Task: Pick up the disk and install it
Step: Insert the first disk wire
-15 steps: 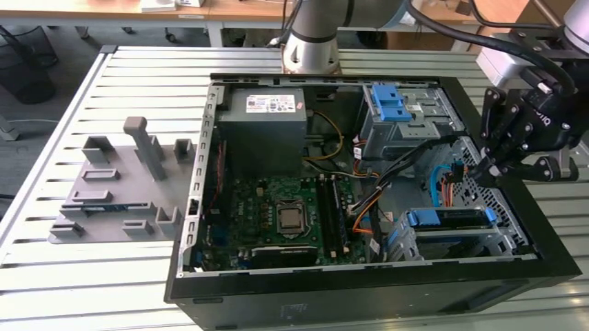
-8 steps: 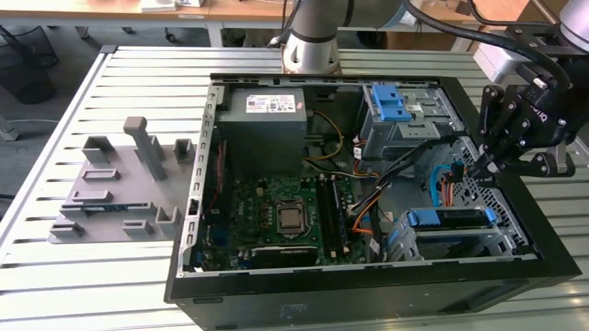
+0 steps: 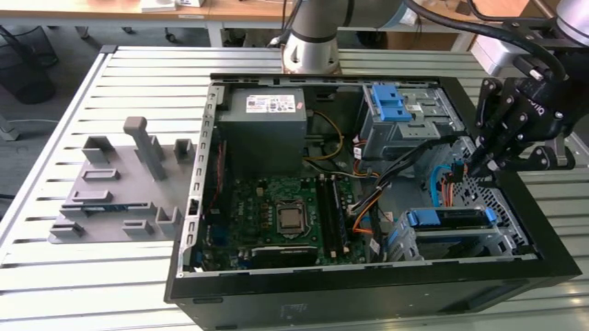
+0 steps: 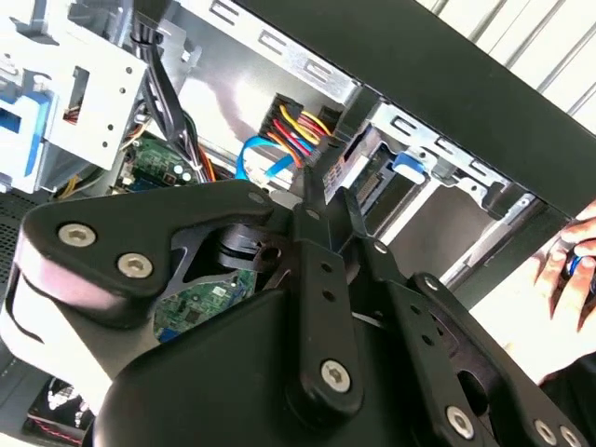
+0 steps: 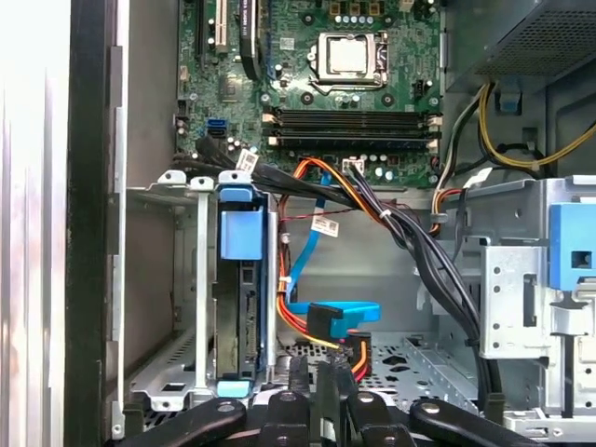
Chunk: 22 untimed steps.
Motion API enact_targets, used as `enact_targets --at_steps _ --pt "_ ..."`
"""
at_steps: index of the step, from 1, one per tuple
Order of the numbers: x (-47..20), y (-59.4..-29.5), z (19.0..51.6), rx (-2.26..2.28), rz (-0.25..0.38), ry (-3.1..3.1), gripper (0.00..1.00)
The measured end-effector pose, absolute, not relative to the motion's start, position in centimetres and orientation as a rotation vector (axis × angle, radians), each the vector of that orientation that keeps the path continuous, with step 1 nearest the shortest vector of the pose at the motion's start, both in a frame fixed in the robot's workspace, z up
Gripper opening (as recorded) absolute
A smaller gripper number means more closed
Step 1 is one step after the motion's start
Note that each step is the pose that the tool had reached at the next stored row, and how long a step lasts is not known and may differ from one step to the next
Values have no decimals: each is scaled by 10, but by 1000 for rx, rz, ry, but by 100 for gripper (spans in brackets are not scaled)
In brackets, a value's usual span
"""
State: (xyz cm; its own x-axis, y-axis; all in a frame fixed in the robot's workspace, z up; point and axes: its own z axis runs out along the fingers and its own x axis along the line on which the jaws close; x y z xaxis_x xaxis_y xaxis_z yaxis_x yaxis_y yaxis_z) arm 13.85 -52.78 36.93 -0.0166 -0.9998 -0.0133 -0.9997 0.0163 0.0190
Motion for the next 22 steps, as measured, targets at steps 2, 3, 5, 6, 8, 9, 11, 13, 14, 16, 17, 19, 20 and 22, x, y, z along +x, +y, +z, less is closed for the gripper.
enact_targets --at_steps 2,3,5,6,8,9,11,13,14,16,17,19,20,22 --pt "139 -524 369 2198 -31 -2235 24" --pt "139 -522 369 2197 -30 -2235 24" --pt "139 -520 369 2195 -25 -2233 25" --pt "139 -520 369 2194 -24 -2232 25" --pt "139 -519 369 2193 -20 -2231 31" --pt "139 -519 368 2191 -17 -2229 31" --pt "139 -517 367 2189 -12 -2227 31" --pt "139 -517 366 2188 -9 -2226 31" --pt "139 -516 365 2187 -8 -2226 31" --pt "139 -516 364 2185 -3 -2223 31" --pt "139 -516 363 2183 1 -2222 31" --pt "139 -516 362 2181 6 -2219 31" --pt "139 -516 361 2181 6 -2219 31" --pt "139 -516 360 2180 7 -2219 31"
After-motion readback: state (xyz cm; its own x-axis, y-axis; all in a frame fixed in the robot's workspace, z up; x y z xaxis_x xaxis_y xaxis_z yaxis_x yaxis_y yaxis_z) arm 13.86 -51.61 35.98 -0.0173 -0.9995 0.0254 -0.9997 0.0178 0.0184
